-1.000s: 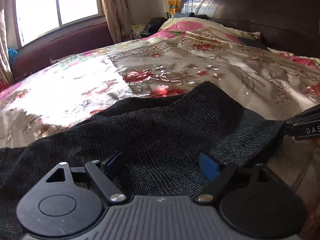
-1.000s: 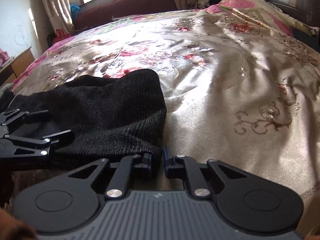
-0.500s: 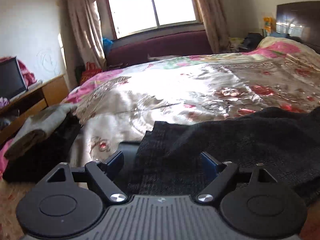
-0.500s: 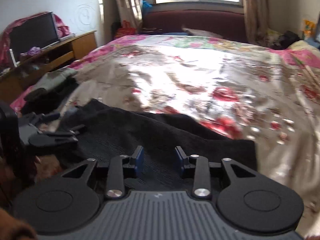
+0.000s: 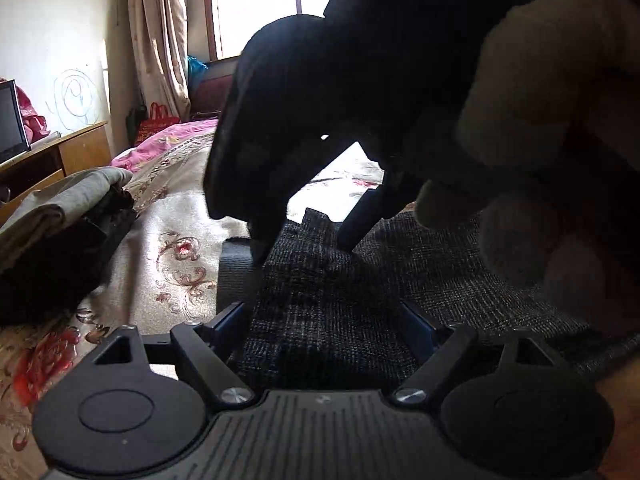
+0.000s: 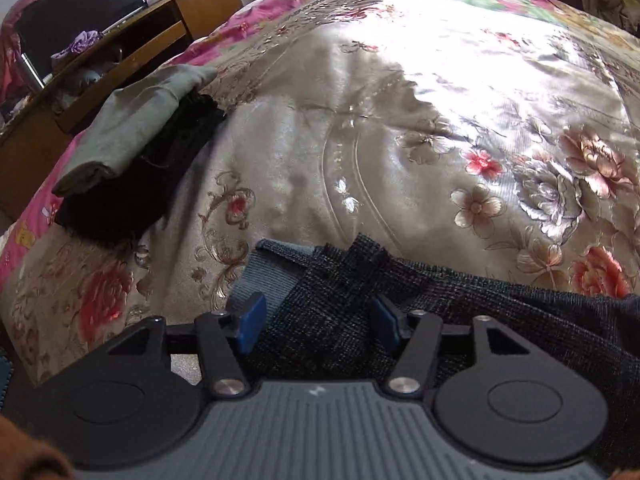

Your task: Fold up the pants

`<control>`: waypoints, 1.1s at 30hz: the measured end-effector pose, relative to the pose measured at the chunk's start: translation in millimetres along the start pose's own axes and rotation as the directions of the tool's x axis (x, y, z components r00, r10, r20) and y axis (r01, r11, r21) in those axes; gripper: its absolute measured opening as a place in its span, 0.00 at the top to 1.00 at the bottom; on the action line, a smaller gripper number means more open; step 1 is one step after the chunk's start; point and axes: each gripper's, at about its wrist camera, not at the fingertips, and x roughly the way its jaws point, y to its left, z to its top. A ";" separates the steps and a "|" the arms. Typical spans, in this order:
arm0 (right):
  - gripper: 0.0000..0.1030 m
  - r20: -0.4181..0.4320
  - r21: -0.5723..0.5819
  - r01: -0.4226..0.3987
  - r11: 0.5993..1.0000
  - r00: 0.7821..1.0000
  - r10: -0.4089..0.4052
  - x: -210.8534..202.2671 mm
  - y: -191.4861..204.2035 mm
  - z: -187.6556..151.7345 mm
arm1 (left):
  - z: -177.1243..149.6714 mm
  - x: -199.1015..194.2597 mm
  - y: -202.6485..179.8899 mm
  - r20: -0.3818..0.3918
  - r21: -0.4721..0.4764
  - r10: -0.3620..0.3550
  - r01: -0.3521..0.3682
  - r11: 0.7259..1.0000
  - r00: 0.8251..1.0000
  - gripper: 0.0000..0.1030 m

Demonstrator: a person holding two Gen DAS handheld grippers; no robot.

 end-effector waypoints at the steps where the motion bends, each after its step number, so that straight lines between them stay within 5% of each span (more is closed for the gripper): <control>1: 0.46 0.005 -0.008 0.019 1.000 1.000 -0.019 1.4 1.8 -1.8 | -0.8 -1.0 2.6 0.000 -0.008 -0.015 0.015 1.000 1.000 0.10; 7: 0.79 -0.012 -0.003 -0.001 1.000 1.000 0.001 -6.9 0.3 -0.2 | -1.3 -4.1 9.6 -0.002 -0.021 -0.019 0.019 1.000 1.000 0.34; 15: 0.99 0.035 -0.047 -0.116 0.992 0.992 0.117 -42.1 19.7 -0.9 | 3.9 -28.0 24.7 0.047 -0.123 -0.027 0.032 0.992 0.999 0.61; 22: 0.98 0.047 -0.113 -0.117 0.987 0.991 0.123 -23.6 38.2 -10.2 | -2.7 -14.4 25.8 -0.002 -0.104 0.015 -0.015 0.995 1.000 0.59; 24: 0.91 0.096 -0.101 -0.061 0.993 0.993 0.071 -38.8 26.7 -13.6 | -1.9 -14.4 29.5 0.001 -0.133 0.003 -0.003 0.991 1.000 0.59; 28: 0.64 0.052 -0.031 -0.020 0.999 0.998 0.022 -33.3 6.2 -14.8 | -4.7 -7.6 20.5 -0.009 -0.069 0.015 -0.016 0.997 1.000 0.43; 31: 0.57 0.025 0.009 0.003 1.000 1.000 -0.004 -16.3 5.6 -14.2 | -6.4 -7.4 9.4 -0.012 -0.008 0.022 -0.022 1.000 1.000 0.24; 33: 0.48 0.040 -0.020 0.031 0.999 0.999 -0.031 -10.6 12.9 -14.3 | -7.4 -6.9 0.7 -0.017 0.023 0.030 -0.029 0.999 0.999 0.21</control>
